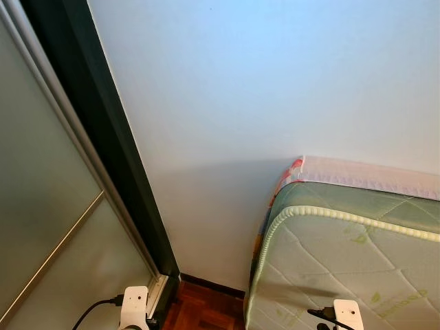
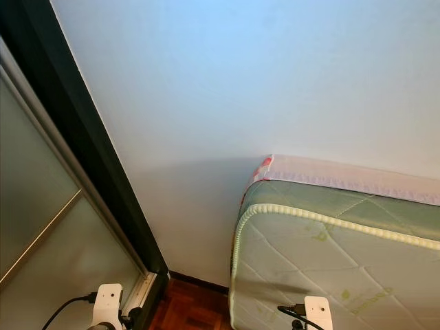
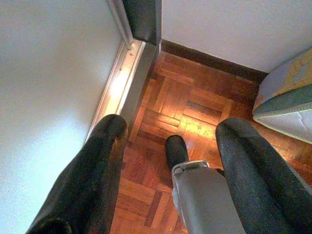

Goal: Clean up the room

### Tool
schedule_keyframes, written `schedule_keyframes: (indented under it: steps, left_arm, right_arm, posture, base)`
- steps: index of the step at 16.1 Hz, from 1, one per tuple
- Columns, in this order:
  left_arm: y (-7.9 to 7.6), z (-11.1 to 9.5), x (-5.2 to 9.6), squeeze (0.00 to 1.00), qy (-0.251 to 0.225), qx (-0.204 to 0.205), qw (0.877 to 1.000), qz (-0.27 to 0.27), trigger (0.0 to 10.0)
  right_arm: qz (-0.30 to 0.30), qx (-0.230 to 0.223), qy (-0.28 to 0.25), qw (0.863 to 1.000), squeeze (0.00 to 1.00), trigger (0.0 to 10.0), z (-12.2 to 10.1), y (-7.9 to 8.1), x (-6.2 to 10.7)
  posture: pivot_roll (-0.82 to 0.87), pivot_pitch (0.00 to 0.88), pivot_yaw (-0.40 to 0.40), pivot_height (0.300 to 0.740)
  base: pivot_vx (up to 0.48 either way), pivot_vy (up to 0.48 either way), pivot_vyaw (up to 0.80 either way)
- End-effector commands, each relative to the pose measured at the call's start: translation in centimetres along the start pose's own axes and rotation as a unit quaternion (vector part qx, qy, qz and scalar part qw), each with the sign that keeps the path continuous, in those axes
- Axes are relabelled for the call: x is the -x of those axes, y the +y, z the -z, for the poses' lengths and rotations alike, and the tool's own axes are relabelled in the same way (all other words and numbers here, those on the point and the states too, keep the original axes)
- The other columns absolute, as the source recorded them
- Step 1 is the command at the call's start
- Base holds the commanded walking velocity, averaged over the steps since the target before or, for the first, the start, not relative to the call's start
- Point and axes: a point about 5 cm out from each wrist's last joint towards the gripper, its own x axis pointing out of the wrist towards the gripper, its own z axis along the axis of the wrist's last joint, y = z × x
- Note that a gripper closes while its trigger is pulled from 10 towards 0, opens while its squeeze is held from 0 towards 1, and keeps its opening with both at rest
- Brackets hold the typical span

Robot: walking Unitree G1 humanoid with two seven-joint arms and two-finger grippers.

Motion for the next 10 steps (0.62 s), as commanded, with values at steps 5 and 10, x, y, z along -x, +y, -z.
schedule_keyframes:
  steps: [5,10]
  left_arm:
    - [0.10,-8.22,-1.68,0.00,-0.004,-0.002,1.000,0.000,10.0]
    - [0.13,-8.42,-1.68,0.00,-0.004,-0.008,1.000,0.003,10.0]
  right_arm:
    - [-0.035,-0.064,-0.011,0.997,0.00,10.0,-6.77,0.61,-1.23]
    - [-0.036,-0.072,-0.016,0.997,0.00,10.0,-6.96,0.69,-1.25]
  posture:
    - [-0.08,0.000,-0.075,0.740]
    - [-0.07,0.000,-0.073,0.740]
  base:
    - [0.000,0.000,0.00]
    - [0.000,0.000,0.00]
